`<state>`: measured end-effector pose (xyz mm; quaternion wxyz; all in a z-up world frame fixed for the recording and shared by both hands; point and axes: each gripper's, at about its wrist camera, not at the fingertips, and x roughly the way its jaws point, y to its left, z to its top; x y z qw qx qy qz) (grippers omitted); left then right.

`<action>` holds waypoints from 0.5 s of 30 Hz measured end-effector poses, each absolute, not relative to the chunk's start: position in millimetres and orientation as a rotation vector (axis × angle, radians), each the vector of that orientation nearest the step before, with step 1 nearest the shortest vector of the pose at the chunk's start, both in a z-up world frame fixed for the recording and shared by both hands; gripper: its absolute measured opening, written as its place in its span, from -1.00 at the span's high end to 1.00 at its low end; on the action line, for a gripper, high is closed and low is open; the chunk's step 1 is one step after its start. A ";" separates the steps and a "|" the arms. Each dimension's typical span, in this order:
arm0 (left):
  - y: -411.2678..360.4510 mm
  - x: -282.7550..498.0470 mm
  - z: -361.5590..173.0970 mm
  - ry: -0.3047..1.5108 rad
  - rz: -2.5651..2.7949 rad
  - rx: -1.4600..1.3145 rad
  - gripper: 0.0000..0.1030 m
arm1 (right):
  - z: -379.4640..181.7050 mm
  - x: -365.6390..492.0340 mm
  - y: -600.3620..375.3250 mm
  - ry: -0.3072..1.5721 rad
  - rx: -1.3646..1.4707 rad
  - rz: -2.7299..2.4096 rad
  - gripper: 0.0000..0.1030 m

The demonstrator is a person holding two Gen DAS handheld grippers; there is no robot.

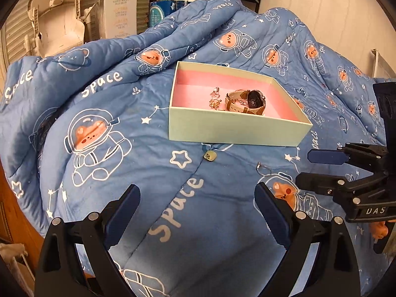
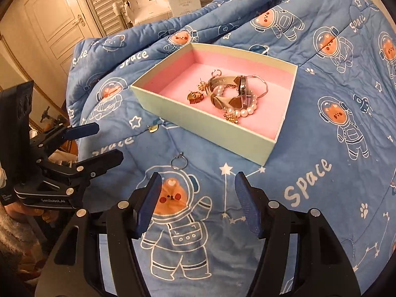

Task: Organize jewelry
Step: 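Withdraw both tools from the box toward the silver ring and gold charm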

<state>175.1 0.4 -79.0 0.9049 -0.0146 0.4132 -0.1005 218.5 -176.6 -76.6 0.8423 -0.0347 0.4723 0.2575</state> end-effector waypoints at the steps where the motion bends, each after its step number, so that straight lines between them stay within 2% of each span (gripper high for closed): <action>1: 0.7 173.7 -80.1 0.855 -0.205 -0.033 -0.78 | -78.4 216.3 -174.0 0.996 -0.083 0.555 -0.11; 8: 4.8 168.1 -85.7 0.865 -0.190 -0.069 -0.73 | -92.6 224.2 -157.7 1.013 -0.093 0.568 0.14; 15: 7.0 164.6 -87.2 0.854 -0.172 -0.076 -0.69 | -100.9 238.0 -137.7 1.021 -0.102 0.568 0.18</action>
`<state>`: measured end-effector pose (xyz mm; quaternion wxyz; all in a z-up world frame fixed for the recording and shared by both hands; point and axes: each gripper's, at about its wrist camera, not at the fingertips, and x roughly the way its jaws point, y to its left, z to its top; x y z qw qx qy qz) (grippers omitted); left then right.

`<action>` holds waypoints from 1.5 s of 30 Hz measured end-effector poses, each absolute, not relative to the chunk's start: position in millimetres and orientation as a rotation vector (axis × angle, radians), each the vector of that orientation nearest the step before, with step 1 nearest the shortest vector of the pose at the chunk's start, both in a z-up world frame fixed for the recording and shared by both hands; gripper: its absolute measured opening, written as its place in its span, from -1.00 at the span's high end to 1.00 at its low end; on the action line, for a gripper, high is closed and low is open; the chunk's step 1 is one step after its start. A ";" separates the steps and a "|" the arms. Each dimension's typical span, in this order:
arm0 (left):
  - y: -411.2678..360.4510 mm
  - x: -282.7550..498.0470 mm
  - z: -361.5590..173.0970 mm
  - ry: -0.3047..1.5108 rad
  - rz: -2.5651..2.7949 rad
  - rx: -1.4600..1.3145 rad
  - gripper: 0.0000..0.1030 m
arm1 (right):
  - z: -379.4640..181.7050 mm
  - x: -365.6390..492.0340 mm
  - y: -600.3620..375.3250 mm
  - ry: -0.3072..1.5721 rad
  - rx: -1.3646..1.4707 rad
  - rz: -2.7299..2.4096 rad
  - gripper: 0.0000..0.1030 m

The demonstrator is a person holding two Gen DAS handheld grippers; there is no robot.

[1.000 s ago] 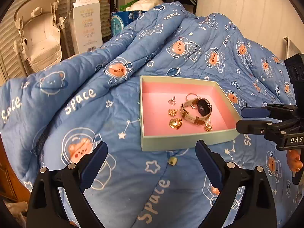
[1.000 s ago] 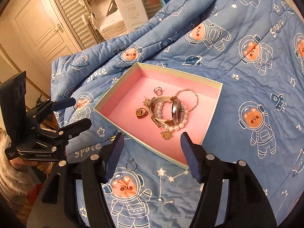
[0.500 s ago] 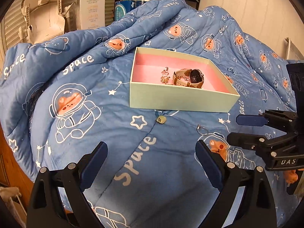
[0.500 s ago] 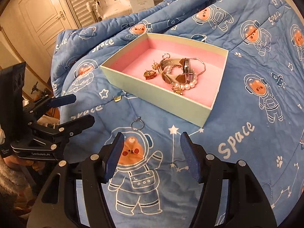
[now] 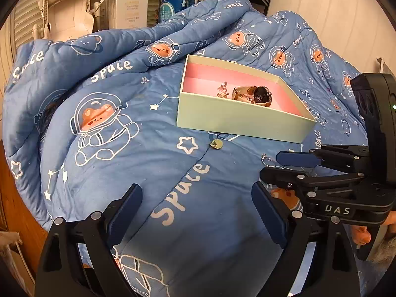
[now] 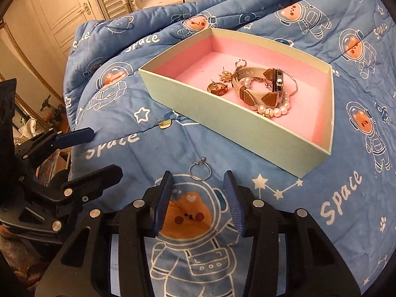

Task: Organize jewelry
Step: 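Withdraw both tools from the box toward the silver ring and gold charm, then grasp the small gold charm with the left tool while the right grasps the silver ring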

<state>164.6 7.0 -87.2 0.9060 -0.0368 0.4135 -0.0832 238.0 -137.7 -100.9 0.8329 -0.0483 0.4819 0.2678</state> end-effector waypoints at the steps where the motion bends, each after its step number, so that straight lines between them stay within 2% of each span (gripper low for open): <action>1: 6.9 164.7 -87.8 0.854 -0.168 -0.075 -0.68 | -102.5 239.6 -135.8 1.024 -0.105 0.561 0.24; 5: 6.0 167.0 -89.4 0.855 -0.162 -0.066 -0.56 | -104.3 241.4 -132.6 1.016 -0.121 0.546 0.56; 7: 6.1 169.3 -89.5 0.856 -0.162 -0.064 -0.50 | -104.7 241.7 -134.3 1.017 -0.114 0.545 0.62; 16: -5.2 188.9 -91.0 0.867 -0.218 -0.053 0.00 | -100.5 235.8 -148.6 1.017 -0.078 0.532 0.62; 24: -15.3 221.3 -97.0 0.906 -0.235 -0.084 0.23 | -101.0 228.7 -163.3 1.031 -0.048 0.519 0.62; 32: -20.0 232.3 -98.0 0.921 -0.246 -0.094 0.72 | -102.9 228.0 -164.8 1.034 -0.037 0.515 0.62; 45: -16.5 219.4 -98.7 0.911 -0.257 -0.140 0.72 | -103.0 224.9 -164.6 1.029 -0.036 0.510 0.62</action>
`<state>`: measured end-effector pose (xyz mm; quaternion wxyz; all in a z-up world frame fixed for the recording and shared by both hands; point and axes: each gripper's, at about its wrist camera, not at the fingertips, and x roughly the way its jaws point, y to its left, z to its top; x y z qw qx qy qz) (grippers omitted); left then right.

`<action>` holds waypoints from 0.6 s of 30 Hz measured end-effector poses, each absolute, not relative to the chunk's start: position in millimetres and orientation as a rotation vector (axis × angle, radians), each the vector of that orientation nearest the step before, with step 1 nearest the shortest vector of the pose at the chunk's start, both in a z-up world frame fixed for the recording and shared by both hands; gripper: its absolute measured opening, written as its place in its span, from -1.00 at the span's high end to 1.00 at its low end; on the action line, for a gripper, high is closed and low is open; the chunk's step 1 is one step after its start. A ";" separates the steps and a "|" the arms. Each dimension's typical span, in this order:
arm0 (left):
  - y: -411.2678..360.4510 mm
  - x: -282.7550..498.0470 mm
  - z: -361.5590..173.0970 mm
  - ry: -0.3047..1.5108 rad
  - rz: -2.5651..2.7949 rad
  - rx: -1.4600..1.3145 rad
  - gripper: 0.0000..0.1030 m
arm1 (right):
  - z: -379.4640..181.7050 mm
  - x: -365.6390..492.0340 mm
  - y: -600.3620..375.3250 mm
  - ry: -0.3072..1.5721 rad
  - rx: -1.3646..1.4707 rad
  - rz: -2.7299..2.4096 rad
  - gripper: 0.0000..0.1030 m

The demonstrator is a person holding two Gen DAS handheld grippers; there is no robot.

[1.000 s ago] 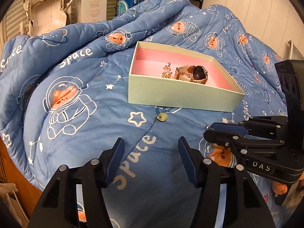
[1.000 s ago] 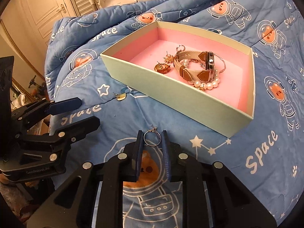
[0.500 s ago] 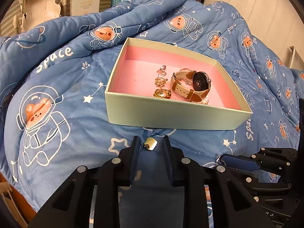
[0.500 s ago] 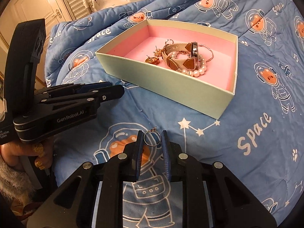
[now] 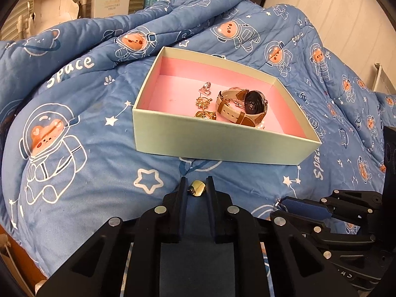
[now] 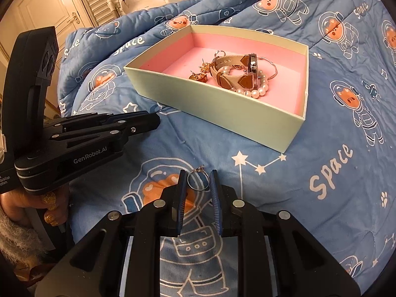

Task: Organize jewelry
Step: 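Grasp the small gold charm with the left tool while the right grasps the silver ring, then carry the gold charm and silver ring into the box and open both tools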

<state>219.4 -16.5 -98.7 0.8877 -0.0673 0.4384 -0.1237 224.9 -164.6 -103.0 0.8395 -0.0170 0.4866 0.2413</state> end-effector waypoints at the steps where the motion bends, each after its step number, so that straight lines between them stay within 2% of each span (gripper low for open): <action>1: -15.5 217.0 -98.2 0.909 -0.257 -0.147 0.72 | -102.9 224.2 -164.9 1.028 -0.036 0.510 0.62; 18: -18.0 188.8 -76.4 0.878 -0.296 -0.190 0.72 | -86.7 208.6 -170.8 0.994 0.011 0.575 0.62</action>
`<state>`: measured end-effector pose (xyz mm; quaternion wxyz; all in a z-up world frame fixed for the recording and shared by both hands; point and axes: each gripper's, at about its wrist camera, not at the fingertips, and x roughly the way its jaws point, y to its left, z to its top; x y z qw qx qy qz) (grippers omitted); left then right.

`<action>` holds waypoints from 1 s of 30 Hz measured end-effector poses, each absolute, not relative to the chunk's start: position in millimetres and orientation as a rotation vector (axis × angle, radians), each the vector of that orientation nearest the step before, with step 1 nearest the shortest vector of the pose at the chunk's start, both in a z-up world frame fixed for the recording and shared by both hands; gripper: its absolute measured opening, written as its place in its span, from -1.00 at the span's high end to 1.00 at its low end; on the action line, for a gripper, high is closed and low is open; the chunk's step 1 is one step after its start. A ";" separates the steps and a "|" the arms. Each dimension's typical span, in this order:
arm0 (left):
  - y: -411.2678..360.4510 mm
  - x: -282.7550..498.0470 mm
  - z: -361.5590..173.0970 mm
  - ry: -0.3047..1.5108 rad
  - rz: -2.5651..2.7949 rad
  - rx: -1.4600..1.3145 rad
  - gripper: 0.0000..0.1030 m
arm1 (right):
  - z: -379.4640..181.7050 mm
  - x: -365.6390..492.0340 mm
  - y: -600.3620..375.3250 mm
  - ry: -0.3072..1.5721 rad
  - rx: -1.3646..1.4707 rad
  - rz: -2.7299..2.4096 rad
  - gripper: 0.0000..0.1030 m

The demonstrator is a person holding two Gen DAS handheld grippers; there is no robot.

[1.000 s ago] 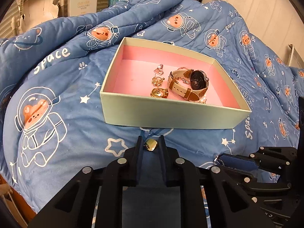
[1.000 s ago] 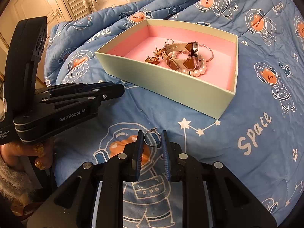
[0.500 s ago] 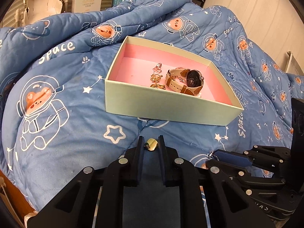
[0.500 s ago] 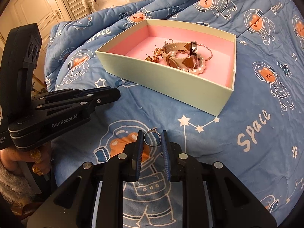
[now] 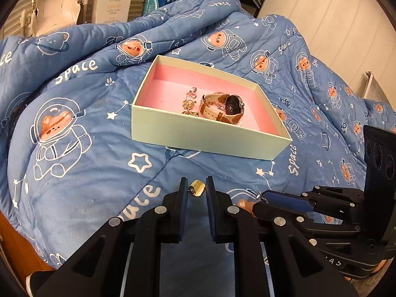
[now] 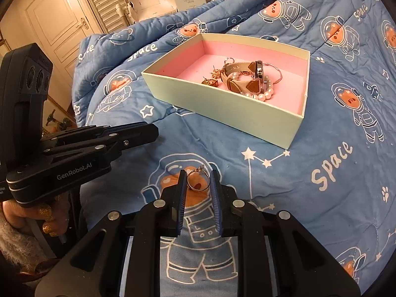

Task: Organize jewelry
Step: 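Carry the gold charm and silver ring into the box and open both tools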

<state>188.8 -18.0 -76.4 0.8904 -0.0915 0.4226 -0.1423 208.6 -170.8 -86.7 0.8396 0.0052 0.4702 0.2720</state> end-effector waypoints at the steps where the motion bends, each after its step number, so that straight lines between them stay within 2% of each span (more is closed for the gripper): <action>1: -18.6 188.4 -74.0 0.874 -0.300 -0.189 0.72 | -84.2 208.7 -171.2 0.991 0.021 0.582 0.62; 18: -19.5 224.6 -33.9 0.813 -0.313 -0.107 0.72 | -36.9 248.9 -175.0 0.894 0.031 0.593 0.62; 30: -26.5 277.3 -32.7 0.855 -0.279 -0.020 0.72 | -27.7 317.7 -165.5 0.910 0.026 0.534 0.62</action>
